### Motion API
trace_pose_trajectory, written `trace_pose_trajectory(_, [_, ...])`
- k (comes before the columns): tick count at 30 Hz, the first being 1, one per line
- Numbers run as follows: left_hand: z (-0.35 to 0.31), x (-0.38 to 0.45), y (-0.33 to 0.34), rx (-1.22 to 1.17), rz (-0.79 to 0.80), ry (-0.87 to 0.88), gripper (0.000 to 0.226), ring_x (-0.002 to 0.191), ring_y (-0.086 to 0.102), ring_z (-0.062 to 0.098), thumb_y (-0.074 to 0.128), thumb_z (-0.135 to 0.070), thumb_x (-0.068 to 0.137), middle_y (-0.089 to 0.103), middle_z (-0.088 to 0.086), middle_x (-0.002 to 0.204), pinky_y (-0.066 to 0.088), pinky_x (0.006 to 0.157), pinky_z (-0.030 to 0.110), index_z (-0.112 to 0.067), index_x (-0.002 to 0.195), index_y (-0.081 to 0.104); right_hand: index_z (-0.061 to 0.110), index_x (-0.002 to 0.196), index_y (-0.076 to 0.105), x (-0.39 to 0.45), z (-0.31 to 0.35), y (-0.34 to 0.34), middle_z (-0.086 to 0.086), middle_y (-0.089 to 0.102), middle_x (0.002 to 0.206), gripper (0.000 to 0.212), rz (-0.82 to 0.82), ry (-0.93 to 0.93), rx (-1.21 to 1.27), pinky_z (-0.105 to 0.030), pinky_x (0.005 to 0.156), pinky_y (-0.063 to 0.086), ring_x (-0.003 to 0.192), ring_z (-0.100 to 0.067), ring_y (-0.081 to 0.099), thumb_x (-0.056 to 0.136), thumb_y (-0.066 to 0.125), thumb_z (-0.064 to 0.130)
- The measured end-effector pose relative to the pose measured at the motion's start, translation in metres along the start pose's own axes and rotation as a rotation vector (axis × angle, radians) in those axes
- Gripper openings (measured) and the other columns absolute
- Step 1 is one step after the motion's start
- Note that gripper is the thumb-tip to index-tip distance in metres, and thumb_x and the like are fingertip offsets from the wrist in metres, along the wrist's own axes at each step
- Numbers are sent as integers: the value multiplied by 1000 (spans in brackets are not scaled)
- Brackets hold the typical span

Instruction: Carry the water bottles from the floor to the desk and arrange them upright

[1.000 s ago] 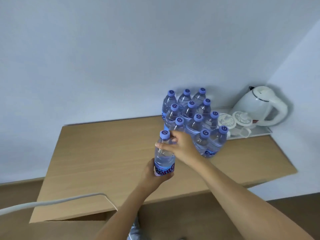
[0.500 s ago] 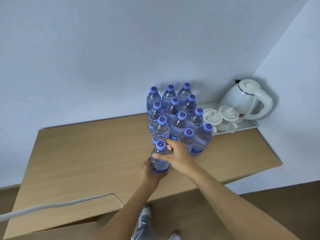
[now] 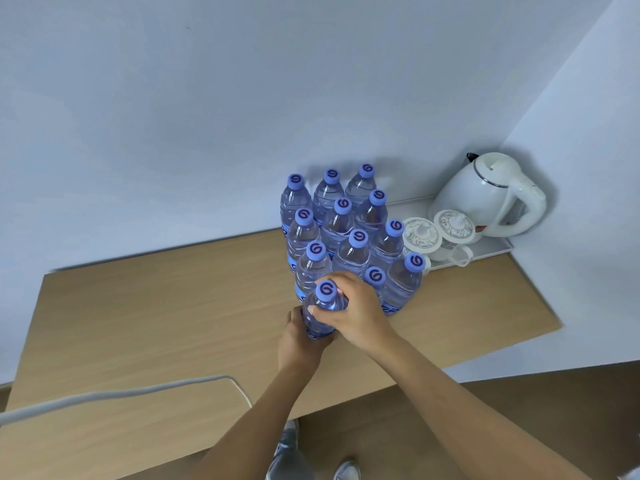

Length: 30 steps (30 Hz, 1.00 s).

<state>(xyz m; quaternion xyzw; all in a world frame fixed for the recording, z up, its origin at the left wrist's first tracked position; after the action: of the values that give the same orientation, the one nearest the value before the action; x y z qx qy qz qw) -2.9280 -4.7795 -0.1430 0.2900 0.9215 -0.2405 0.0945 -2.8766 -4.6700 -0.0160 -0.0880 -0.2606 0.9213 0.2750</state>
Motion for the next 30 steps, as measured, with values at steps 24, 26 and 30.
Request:
trace_pose_trajectory(24, [-13,-7,4,43,7,4,66,97,58,22,86,-9,64,54,6,114,42,73,23,-6,119,50,23,106,54,-4,-2,3,13,51,105,37,31,-38,-89,-7,79,41,94,-1,52,76,75,20])
trace_pose_trajectory(26, [-14,-7,3,40,28,11,75,100,55,19,87,-5,62,52,8,118,41,77,20,-6,126,49,23,113,53,-5,-4,3,11,53,111,42,55,-25,-91,-13,86,43,102,-4,53,78,76,23])
trace_pose_trajectory(30, [-16,-14,-6,118,40,-20,86,121,48,25,83,-5,68,45,11,134,35,78,16,-6,140,36,22,131,46,-11,-3,-1,9,51,130,56,75,-19,-86,-20,98,38,120,-6,47,83,73,26])
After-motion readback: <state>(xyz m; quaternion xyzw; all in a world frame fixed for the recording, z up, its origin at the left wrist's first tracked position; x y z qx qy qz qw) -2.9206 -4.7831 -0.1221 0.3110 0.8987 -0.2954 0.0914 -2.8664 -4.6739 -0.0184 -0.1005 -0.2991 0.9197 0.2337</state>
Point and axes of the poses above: each hand's wrist, its own x-axis towards the middle knuckle, its own y-axis out of the palm, z = x × y, the point moved 9 cm from there along x, towards the middle knuckle
